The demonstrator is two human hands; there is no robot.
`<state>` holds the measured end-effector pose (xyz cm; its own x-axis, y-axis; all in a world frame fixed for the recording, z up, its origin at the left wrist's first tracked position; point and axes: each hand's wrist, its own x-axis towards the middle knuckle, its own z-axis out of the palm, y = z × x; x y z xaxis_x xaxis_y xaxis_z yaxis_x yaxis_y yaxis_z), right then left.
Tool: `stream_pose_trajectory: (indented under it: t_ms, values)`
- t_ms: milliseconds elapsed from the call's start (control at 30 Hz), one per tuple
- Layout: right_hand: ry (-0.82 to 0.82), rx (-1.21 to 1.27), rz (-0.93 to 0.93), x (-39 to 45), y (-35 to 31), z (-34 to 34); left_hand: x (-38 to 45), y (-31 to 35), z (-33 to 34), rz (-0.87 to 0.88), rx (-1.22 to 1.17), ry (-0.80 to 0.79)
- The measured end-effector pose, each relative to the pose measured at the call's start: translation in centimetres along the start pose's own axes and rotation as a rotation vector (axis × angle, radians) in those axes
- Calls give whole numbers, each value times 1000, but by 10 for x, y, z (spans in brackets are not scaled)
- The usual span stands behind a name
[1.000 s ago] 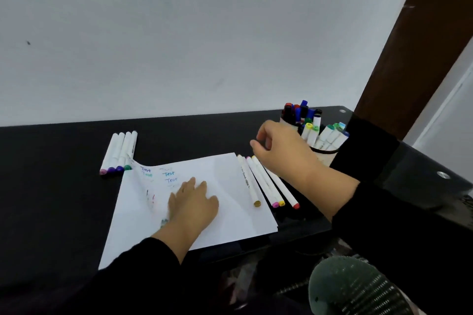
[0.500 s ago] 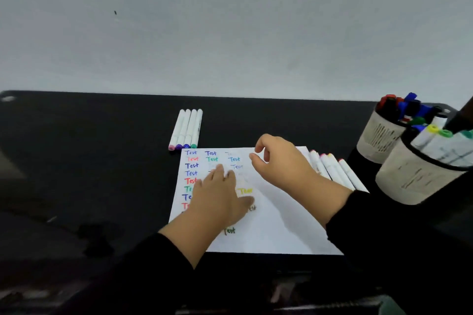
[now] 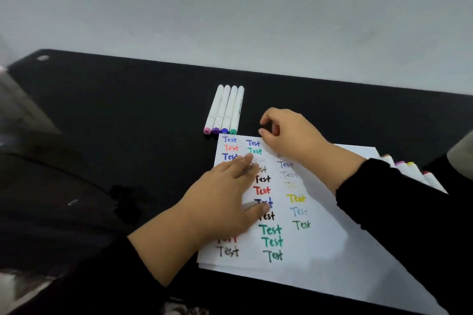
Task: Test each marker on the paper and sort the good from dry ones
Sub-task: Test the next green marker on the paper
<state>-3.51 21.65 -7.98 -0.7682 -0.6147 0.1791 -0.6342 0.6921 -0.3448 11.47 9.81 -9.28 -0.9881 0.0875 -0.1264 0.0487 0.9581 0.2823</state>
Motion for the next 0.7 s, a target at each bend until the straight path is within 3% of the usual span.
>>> stream_pose_trajectory:
  t_ms: [167,267,700]
  values:
    - [-156,-187,-234,34,0,10,2,-6,2,25,-43,25]
    - [-157,-277,-349,43,0,16,3,-7,3,36,-45,50]
    - [-111,-499,-514,54,-8,15,2,-9,7,57,-36,94]
